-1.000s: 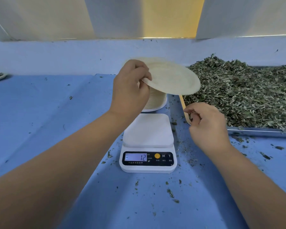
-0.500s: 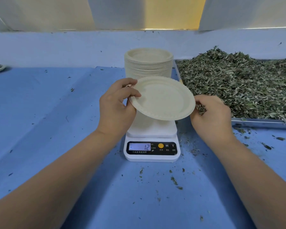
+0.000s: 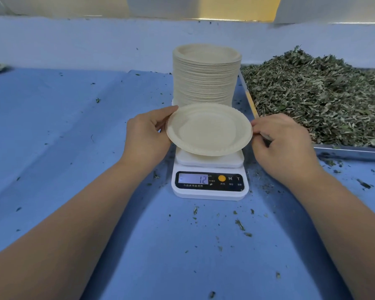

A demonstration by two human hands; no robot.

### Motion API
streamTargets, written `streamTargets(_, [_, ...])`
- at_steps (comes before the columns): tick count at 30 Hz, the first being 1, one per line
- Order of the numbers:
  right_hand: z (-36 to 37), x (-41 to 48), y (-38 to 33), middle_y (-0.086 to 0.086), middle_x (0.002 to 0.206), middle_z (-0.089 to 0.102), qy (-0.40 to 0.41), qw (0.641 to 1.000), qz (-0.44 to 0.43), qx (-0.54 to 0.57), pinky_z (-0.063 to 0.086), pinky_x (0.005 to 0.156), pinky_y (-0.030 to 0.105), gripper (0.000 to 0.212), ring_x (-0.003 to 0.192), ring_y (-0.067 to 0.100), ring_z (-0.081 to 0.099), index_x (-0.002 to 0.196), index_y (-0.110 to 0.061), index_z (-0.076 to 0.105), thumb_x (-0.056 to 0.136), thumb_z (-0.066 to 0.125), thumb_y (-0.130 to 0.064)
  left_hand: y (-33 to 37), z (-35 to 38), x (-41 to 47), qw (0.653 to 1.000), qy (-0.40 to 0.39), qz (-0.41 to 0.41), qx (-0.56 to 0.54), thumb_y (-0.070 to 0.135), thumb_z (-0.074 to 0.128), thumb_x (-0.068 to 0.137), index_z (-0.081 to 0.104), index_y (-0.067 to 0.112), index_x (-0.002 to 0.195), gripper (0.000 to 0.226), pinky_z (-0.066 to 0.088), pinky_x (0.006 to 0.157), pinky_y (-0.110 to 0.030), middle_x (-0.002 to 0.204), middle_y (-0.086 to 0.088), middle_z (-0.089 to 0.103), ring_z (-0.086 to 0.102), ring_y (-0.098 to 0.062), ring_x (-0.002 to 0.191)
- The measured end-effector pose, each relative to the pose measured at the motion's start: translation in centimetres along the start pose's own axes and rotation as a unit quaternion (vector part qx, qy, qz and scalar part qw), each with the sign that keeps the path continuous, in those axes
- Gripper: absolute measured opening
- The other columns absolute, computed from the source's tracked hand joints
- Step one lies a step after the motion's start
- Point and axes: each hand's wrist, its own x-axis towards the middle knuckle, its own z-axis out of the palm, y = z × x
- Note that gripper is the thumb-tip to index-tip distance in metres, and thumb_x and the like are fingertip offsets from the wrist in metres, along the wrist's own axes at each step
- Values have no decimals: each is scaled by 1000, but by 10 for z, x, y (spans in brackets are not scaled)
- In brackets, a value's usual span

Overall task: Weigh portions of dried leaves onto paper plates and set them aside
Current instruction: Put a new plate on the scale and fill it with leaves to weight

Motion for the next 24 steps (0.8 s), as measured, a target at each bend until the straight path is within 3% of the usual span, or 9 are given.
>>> streamTargets(3, [-1, 0, 0, -1, 96, 75, 8, 1000, -11, -3, 53, 93, 40, 25, 104, 24, 64, 87, -9, 78, 80, 60, 6, 0, 2, -1, 997, -2, -59, -58, 8, 79, 88, 76, 27, 111, 31, 57, 96, -25, 102, 19, 76, 71, 3, 102])
streamTargets(7, [0, 1, -3, 3, 101, 76, -10, 1000, -9, -18, 52, 96, 47, 21, 112, 31, 62, 74, -7, 76, 77, 58, 3, -3, 0, -2, 987, -10, -127, -101, -6, 77, 83, 71, 13, 120, 42, 58, 95, -29, 97, 9, 79, 75, -6, 97])
streamTargets(11, [0, 0, -5, 7, 102, 76, -29, 999, -3, -13, 50, 98, 49, 21, 114, 33, 61, 69, -5, 74, 77, 59, 8, -2, -1, -3, 986, -15, -138, -94, -8, 75, 84, 71, 11, 121, 42, 59, 93, -27, 92, 12, 79, 75, -6, 94])
streamTargets(16, [-1, 1, -4, 7, 103, 76, -37, 999, 9, -14, 50, 97, 50, 22, 114, 32, 61, 68, -4, 72, 77, 57, 8, -7, -3, -1, 986, -29, -148, -65, -14, 64, 87, 70, 18, 122, 48, 57, 97, -29, 101, 10, 77, 74, -5, 99])
streamTargets(19, [-1, 0, -1, 7, 100, 75, -22, 1000, 20, -11, 51, 95, 44, 22, 111, 29, 62, 66, -4, 70, 77, 55, 8, -12, -5, 1, 985, -21, -161, -55, -21, 50, 86, 70, 16, 123, 57, 56, 99, -29, 109, 3, 76, 72, -2, 101])
streamTargets(24, [1, -1, 2, 5, 93, 75, 7, 999, 31, -9, 51, 90, 34, 22, 103, 25, 64, 68, -4, 71, 77, 56, 8, -14, -3, 3, 980, -3, -180, -81, -19, 50, 86, 71, 13, 120, 51, 56, 100, -31, 106, 4, 78, 73, -3, 101])
